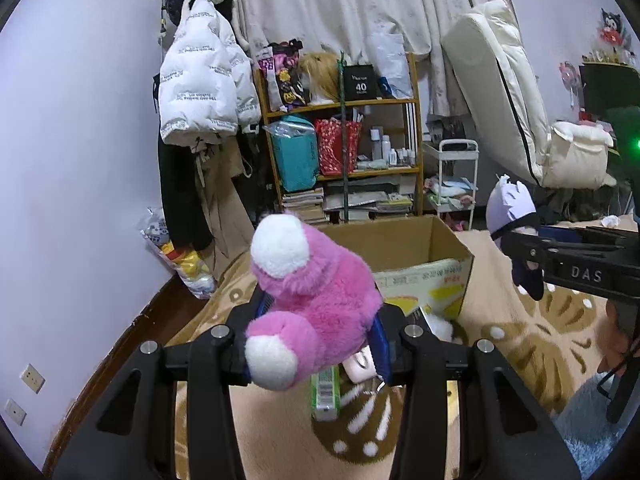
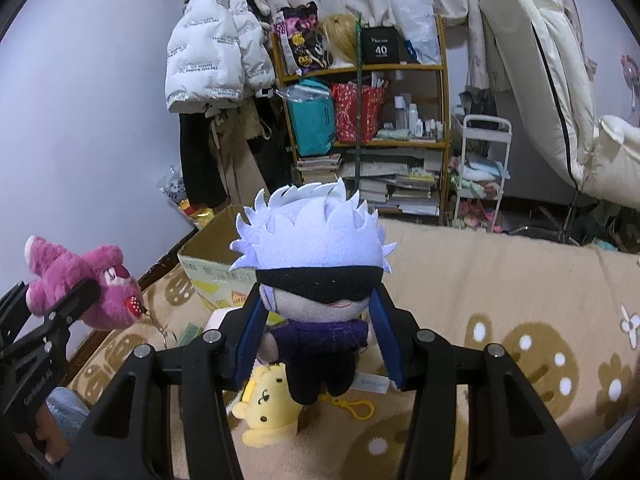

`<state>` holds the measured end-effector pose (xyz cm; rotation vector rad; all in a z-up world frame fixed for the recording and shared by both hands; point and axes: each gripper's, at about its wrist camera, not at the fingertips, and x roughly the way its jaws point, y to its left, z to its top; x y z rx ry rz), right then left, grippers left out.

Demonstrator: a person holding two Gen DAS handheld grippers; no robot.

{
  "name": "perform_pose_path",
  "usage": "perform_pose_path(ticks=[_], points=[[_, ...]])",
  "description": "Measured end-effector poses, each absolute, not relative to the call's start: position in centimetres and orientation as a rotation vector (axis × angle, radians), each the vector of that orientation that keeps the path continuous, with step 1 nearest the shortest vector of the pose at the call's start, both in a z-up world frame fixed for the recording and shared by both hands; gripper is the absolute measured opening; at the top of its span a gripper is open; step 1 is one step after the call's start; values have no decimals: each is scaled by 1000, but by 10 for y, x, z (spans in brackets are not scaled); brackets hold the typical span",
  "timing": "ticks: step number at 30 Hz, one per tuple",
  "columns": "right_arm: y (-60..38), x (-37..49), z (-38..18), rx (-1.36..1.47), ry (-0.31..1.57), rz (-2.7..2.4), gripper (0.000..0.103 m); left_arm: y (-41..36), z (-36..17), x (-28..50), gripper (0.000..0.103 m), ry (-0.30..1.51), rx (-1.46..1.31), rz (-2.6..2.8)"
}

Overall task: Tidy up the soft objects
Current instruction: 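Lift the pink bear with the left tool while the right tool carries the doll into the box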

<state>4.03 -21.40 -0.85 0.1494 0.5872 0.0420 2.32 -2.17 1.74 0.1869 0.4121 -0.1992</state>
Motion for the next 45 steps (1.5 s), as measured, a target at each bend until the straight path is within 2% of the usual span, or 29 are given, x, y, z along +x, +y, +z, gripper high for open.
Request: perform_pose_path(ticks=[12, 21, 27, 45], points=[[-207, 63, 26, 79, 509, 29, 54, -17, 58, 52, 43, 315, 190, -190], [-204, 90, 46, 92, 444, 24, 54, -17, 65, 90, 40, 319, 148, -221], [-202, 107, 36, 94, 460, 27, 54, -11, 46, 118, 38, 406, 77, -264], [-222, 147, -1, 223, 511, 104, 55, -61, 45, 171, 39, 392, 166, -309]])
